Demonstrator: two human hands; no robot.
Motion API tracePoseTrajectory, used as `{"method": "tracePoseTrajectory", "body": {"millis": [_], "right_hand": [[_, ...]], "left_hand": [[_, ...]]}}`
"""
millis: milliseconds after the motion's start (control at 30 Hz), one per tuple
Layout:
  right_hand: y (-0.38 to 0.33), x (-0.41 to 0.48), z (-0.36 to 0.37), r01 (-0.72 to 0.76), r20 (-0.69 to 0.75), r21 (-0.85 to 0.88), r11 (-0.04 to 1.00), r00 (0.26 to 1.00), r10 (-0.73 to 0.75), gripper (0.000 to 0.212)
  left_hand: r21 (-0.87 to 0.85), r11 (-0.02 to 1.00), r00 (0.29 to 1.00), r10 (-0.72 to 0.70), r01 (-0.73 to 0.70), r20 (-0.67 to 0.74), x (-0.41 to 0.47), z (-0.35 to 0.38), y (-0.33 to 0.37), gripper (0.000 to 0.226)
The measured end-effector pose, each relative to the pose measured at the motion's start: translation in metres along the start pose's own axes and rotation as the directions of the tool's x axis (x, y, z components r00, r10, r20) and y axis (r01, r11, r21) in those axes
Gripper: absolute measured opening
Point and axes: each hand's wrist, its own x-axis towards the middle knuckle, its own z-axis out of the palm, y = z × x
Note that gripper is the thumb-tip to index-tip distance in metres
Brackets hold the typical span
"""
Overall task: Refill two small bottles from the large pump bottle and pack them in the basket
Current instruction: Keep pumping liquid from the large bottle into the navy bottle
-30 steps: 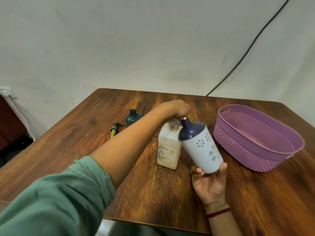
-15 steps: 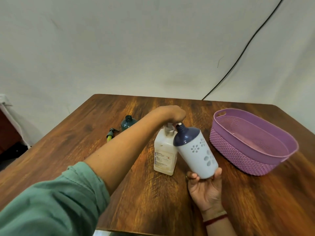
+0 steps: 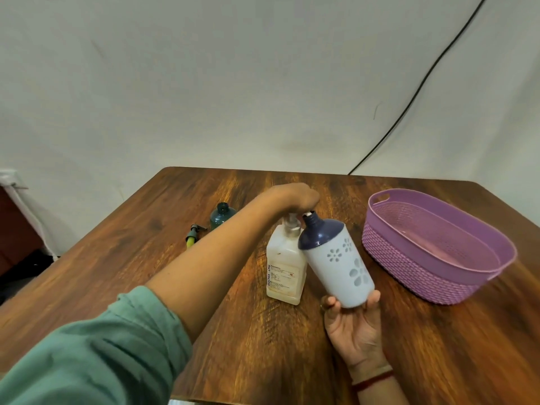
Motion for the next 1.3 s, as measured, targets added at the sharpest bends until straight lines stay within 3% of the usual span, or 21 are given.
{"method": "tracePoseTrajectory", "body": {"millis": [367, 500, 667, 800, 1033, 1133, 1233, 1300], "right_hand": [[-0.002, 0.001, -0.007, -0.007, -0.011, -0.008, 1.0, 1.0, 0.007, 0.08], [-0.005, 0.0, -0.006, -0.019, 0.078, 0.014, 1.0, 0.997, 0.018, 0.078], [-0.006, 0.001, -0.016, -0.087, 0.131, 0.087, 0.992, 0.989, 0.075, 0.053], [-0.006, -0.003, -0.012, 0.0, 0.049, 0.019, 1.0, 0.999, -0.001, 0.075], [-0.007, -0.002, -0.015, -0.044, 0.046, 0.061, 0.997, 0.998, 0.041, 0.071], [-0.006, -0.003, -0.011, -0.047, 0.029, 0.081, 0.996, 0.999, 0.045, 0.071], [-0.004, -0.006, -0.002, -0.014, -0.005, 0.02, 1.0, 1.0, 0.014, 0.077], [-0.002, -0.006, 0.0, -0.018, -0.012, -0.002, 1.0, 1.0, 0.018, 0.076]], "left_hand": [[0.016, 1.0, 0.999, 0.012, -0.012, 0.031, -0.001, 0.001, 0.002, 0.029], [-0.002, 1.0, 1.0, 0.012, -0.012, 0.025, 0.001, 0.004, 0.002, 0.03], [0.041, 0.999, 1.0, 0.009, -0.01, 0.012, 0.001, 0.01, 0.001, 0.033], [-0.057, 0.998, 0.999, 0.021, -0.019, 0.037, 0.001, 0.0, 0.003, 0.034], [-0.106, 0.994, 0.998, -0.006, 0.0, -0.055, 0.007, 0.015, -0.002, 0.026], [-0.266, 0.964, 0.999, -0.004, -0.007, -0.04, 0.006, 0.012, -0.004, 0.032], [-0.563, 0.826, 0.996, -0.014, -0.035, -0.083, -0.004, 0.008, -0.007, 0.056], [-0.651, 0.757, 0.994, -0.015, -0.061, -0.111, -0.01, 0.01, -0.007, 0.064]]}}
